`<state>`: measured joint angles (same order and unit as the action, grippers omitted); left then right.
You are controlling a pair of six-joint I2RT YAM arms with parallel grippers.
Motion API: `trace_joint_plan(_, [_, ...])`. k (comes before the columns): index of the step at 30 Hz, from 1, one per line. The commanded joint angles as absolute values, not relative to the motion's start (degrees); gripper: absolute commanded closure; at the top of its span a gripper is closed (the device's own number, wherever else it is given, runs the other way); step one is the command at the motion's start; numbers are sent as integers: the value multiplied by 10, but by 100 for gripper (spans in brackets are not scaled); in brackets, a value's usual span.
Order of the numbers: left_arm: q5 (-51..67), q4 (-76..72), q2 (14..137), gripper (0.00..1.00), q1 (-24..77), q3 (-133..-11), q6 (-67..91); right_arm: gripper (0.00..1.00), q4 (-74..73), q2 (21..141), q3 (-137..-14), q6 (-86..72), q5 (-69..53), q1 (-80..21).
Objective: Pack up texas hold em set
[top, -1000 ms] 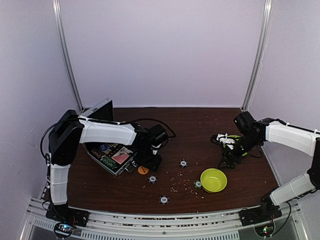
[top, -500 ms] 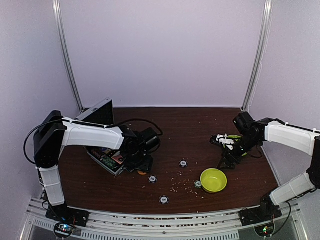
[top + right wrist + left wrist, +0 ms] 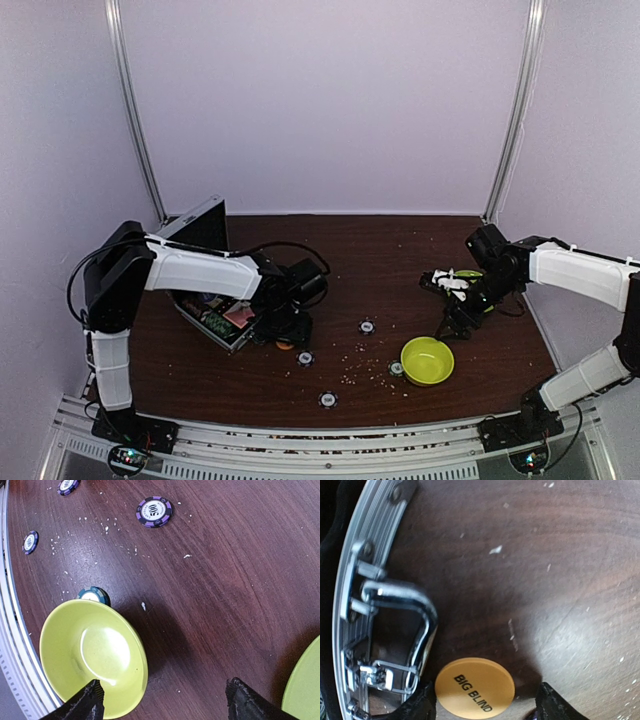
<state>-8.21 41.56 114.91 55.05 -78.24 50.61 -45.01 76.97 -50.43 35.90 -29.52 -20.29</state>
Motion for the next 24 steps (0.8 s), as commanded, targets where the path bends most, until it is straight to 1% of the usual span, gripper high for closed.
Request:
trace_joint_plan(1, [-31,358,1192,32,544,-813,464,15,-461,778,-523,367,-286,-207])
trace_joint_plan(4, [-1,352,1206,36,554,-835,418,15,-463,782,-524,367,-287,-207])
trace_joint_plan(7, [7,370,1214,38,562,-854,392,15,-463,783,-525,367,-287,-207])
trace_joint_plan(12, [-32,440,1223,36,562,-881,370,15,-465,786,-526,367,-287,-207])
trace_joint_plan(15, [-32,482,1237,36,562,-902,361,15,-466,786,-526,368,-287,-208])
trace_joint_plan(24, [-40,534,1242,37,562,-913,354,14,-467,785,-528,369,-287,-209])
